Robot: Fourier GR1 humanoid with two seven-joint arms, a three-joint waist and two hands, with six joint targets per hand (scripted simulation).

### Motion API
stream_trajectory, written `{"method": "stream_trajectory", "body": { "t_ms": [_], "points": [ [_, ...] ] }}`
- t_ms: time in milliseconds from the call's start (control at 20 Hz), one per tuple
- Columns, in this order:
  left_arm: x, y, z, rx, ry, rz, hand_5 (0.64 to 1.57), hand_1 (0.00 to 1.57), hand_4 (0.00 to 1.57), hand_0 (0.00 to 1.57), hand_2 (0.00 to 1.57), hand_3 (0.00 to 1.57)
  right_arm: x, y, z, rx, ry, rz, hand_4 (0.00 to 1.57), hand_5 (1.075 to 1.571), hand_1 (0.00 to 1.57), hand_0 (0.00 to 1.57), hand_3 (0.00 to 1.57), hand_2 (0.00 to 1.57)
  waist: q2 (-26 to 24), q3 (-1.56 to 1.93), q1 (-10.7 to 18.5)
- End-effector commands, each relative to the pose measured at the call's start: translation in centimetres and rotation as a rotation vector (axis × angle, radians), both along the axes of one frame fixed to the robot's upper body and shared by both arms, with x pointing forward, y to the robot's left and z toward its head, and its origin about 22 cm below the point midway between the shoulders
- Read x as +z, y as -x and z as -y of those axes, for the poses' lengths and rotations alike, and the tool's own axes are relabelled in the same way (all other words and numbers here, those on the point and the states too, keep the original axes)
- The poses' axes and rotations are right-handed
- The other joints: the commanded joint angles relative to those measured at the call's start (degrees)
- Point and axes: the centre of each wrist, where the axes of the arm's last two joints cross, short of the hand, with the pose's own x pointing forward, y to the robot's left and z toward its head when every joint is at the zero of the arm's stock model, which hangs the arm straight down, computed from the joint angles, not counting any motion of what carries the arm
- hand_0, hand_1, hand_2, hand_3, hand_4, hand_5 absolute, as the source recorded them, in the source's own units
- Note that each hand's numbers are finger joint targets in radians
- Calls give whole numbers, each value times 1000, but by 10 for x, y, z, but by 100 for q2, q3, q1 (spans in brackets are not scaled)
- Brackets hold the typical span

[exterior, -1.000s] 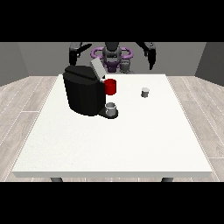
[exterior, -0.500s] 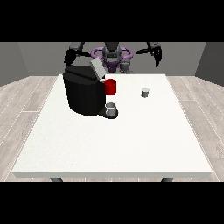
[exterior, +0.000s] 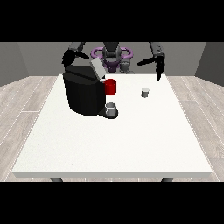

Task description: Insert the coffee pod into the coffee machine and close the lid

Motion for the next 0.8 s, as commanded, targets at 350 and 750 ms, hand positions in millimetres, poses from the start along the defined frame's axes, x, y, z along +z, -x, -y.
{"method": "stream_trajectory", "body": {
  "t_ms": [350, 750],
  "points": [
    [-2, -39, -21, 29, -84, -85, 1571, 0, 0, 0, 0, 0, 14, -28, -2, 3, 2, 28, 332, 1571, 0, 0, 0, 0, 478, 1, 36],
    [-14, -49, -10, -31, -219, -186, 1571, 0, 0, 0, 198, 0, 0, -30, -5, -29, 13, -87, 371, 1571, 0, 0, 0, 0, 279, 1, 61]
  ]
}}
